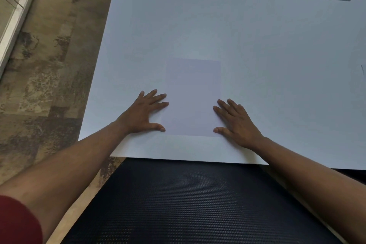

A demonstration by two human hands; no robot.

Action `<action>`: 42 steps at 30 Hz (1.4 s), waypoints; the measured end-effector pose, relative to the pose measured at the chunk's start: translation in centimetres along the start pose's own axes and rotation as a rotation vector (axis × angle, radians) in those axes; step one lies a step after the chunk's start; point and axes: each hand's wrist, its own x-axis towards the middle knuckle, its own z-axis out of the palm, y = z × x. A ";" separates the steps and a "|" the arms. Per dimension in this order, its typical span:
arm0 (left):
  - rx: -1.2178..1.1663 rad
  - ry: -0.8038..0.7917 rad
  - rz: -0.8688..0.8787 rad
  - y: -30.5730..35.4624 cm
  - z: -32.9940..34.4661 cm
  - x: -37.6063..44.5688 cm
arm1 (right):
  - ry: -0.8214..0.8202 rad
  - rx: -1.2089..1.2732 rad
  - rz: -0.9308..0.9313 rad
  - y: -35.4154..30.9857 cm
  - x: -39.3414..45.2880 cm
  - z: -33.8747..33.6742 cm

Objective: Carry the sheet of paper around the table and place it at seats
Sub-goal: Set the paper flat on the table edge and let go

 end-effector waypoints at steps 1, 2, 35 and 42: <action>-0.001 -0.002 -0.002 0.0 0.0 0.0 | 0.001 -0.001 0.000 0.0 0.0 0.0; -0.002 -0.005 -0.003 0.1 0.0 0.0 | 0.000 -0.001 0.001 0.0 0.0 0.0; 0.506 0.648 -0.083 15.9 -17.0 -5.1 | 0.594 -0.179 -0.225 -12.6 0.3 -19.5; 0.547 0.726 -0.272 12.4 -19.1 -11.8 | 0.586 -0.217 -0.262 -21.1 1.6 -20.5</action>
